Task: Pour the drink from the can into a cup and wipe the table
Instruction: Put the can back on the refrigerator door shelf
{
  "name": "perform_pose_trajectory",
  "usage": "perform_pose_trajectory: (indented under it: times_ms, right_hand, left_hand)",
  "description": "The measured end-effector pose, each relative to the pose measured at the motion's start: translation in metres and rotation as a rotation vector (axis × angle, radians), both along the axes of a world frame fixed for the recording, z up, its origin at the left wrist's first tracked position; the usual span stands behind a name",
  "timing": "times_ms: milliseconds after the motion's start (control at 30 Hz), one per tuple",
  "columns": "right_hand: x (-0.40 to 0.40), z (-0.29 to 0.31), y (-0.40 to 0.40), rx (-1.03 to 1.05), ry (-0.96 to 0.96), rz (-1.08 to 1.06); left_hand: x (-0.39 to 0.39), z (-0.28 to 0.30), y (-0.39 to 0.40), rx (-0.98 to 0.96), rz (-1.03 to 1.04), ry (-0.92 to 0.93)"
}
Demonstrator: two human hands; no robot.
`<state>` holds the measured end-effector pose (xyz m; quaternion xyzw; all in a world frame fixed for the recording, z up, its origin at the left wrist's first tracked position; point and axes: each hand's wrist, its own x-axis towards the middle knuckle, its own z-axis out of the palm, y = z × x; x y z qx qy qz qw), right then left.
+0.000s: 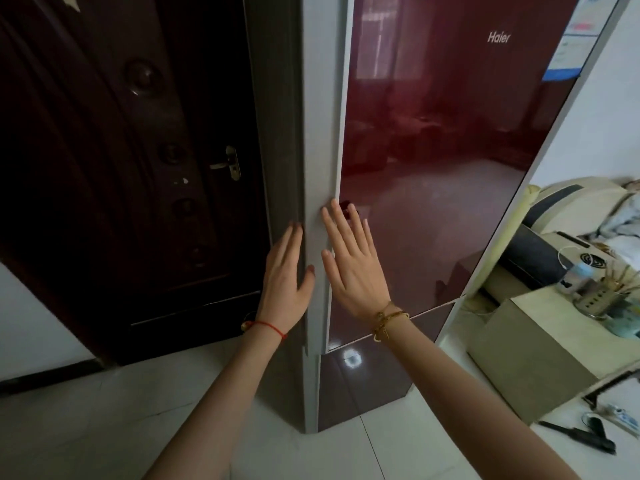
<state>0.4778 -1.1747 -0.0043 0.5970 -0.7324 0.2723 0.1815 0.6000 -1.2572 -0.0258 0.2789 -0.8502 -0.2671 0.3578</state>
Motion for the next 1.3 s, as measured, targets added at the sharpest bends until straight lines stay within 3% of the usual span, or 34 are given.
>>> perform_pose_trajectory:
  times_ms: [333, 733, 1033, 1300]
  right_hand:
    - [-0.009, 0.0, -0.043, 0.004, -0.014, -0.014]
    - [-0.021, 0.005, -0.032, 0.015, -0.01, 0.07]
    - [-0.035, -0.02, 0.018, 0.051, -0.114, -0.041]
    - [-0.036, -0.046, 0.103, 0.127, -0.241, -0.181]
  left_hand:
    - [-0.009, -0.017, -0.05, 0.011, -0.015, -0.007]
    - [-0.014, -0.025, -0.044, 0.082, 0.005, 0.035]
    - [0.009, -0.017, -0.013, -0.047, 0.043, -0.023]
    - [0.01, -0.036, 0.039, -0.088, -0.053, -0.125]
